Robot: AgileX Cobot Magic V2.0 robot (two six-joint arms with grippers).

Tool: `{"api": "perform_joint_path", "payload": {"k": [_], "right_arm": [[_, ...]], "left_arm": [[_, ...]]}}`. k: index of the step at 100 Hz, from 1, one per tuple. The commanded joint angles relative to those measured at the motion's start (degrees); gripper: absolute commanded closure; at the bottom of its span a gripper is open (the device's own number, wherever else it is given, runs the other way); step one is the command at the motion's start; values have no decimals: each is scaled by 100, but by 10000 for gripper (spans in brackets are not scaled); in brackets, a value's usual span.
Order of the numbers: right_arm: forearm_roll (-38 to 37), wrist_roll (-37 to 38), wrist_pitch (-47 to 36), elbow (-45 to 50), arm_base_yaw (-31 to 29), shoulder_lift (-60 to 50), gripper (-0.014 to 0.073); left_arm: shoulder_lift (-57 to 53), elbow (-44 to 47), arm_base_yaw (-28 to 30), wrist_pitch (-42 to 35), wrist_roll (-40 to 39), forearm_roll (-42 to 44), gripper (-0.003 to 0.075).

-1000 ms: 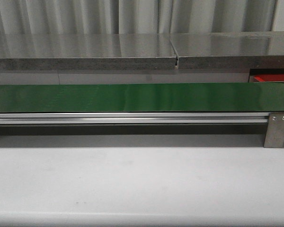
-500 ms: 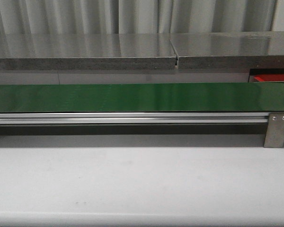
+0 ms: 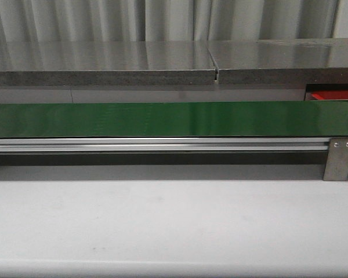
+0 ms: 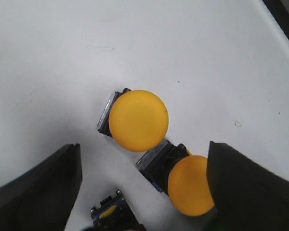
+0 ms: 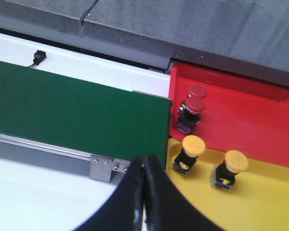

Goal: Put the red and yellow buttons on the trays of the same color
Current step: 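Lower the left gripper and grasp a yellow push button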

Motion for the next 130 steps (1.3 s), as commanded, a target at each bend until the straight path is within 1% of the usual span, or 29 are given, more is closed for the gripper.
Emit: {"api": "perform_joint_path", "payload": {"k": [1,48,58,69,71,77,84,105,120,130], "right_arm": [[33,-41,-358,-127,8,-4,684],[33,-41,-358,-127,8,-4,684],[33,-41,-358,-127,8,-4,684],[33,-41,-358,-127,8,-4,684],[33,-41,-358,-127,8,-4,684],[33,-41,-358,-127,8,-4,684],[33,-41,-358,-127,8,-4,684],[33,-41,-358,-127,8,-4,684],[33,-41,-358,-127,8,-4,684],[33,-41,-358,-127,8,-4,684]], "left_arm": [[-233,-240,20,-267,-147,-68,198],[154,-240,43,-776,-273,-97,204],[177,-240,56,-834,-273,-102,242],[177,-240,56,-908,-273,-102,354],[177,-240,56,-908,-273,-111,384],[177,-240,56,-908,-273,-111,431],[177,-240,56,-883,-273,-115,462],[39,-240,56,-669,-140,-69,470],[-355,-240,65,-471,403,-16,470],[-663,-240,65,-235,824,174,472]]}}
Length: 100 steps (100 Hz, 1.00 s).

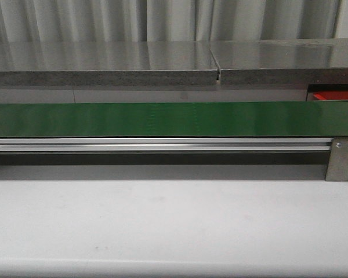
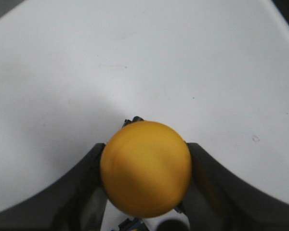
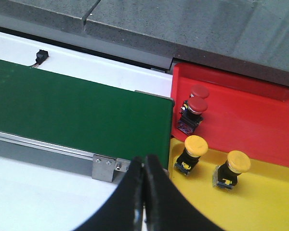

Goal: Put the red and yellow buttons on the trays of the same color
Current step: 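Lower the left gripper and grasp a yellow push button, then set the yellow button on the belt start and open the left gripper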

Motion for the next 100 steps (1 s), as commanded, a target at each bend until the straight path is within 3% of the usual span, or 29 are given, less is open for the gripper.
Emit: {"api": "perform_joint_path", "payload": {"k": [1,20,47,65,100], "right_arm": [[33,-41,-379,-127,8,-4,684],[33,-41,-379,-127,8,-4,684],[33,-41,-379,-127,8,-4,684],[33,-41,-379,-127,8,-4,684],[33,-41,-379,-127,8,-4,684]], "left_arm": [[-738,-189,25,16,412,96,472],[-1367,-5,-37,387,739,168,480],[-2277,1180,-304,108,1016,153,480],[-2857,2151,-464,-254,1295,-307,480],[-2669,2582,-1112,-296,1491,-316,480]]}}
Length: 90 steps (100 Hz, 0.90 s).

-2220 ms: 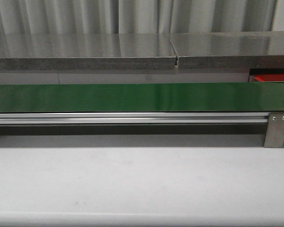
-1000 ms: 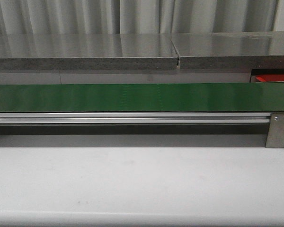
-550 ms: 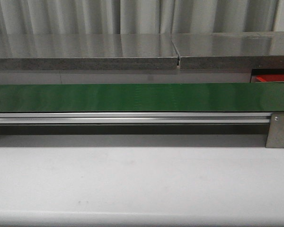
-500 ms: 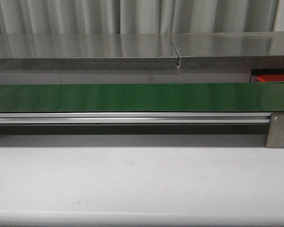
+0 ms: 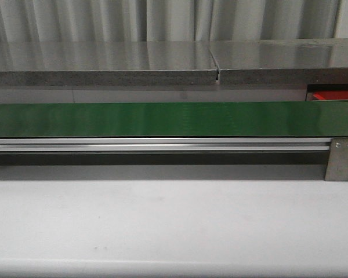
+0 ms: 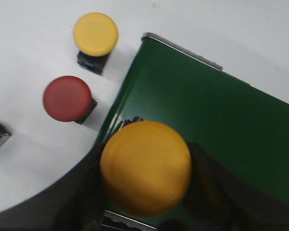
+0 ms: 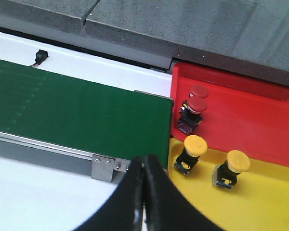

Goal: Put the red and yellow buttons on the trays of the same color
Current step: 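Set the yellow button on the belt start and open the left gripper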

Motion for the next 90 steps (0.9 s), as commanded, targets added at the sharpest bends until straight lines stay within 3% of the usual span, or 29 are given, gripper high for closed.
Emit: {"api": "perform_joint_path", "payload": {"k": [1,38,62,90], "right_arm": [[33,-41,-379,-127,8,-4,684],[33,-41,-379,-127,8,-4,684],[33,-41,-379,-127,8,-4,684],[33,-41,-379,-127,8,-4,684]], "left_arm": [[-189,-142,-182,-300,27,-139,479],[192,-117,-287,-46,237,-137,464],[124,-117,-287,-157,454,-437,188],[-333,-215,-287,-220,1012,-1249,174]]}}
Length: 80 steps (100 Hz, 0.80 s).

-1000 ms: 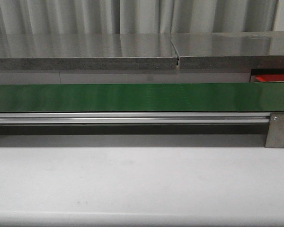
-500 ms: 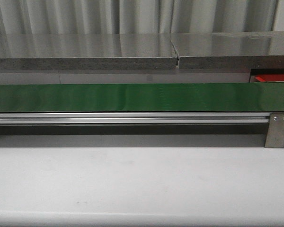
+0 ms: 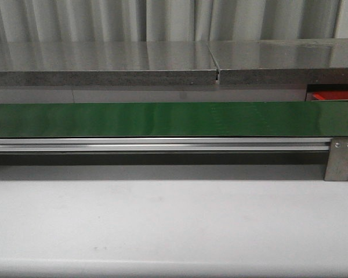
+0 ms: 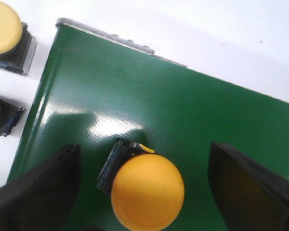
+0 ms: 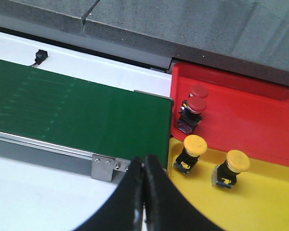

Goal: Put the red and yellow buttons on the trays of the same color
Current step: 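Set the yellow button on the belt start and open the left gripper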

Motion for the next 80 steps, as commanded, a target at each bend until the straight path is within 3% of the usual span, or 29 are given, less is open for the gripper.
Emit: {"api": "perform_joint_path", "payload": {"k": [1,23,53,80], "right_arm": [[33,-41,-379,-127,8,-4,684],[33,-41,-379,-127,8,-4,684],[33,-41,-379,-127,8,-4,684],[33,-41,-379,-127,8,-4,684]], "left_arm": [[-506,-218,-27,-228,201,-369,174],[-905,-242,92,-455,318,-491,174],[-926,-97,1141,-69,318,-446,174],[-783,0,1795,-19,-485,594,174]]}}
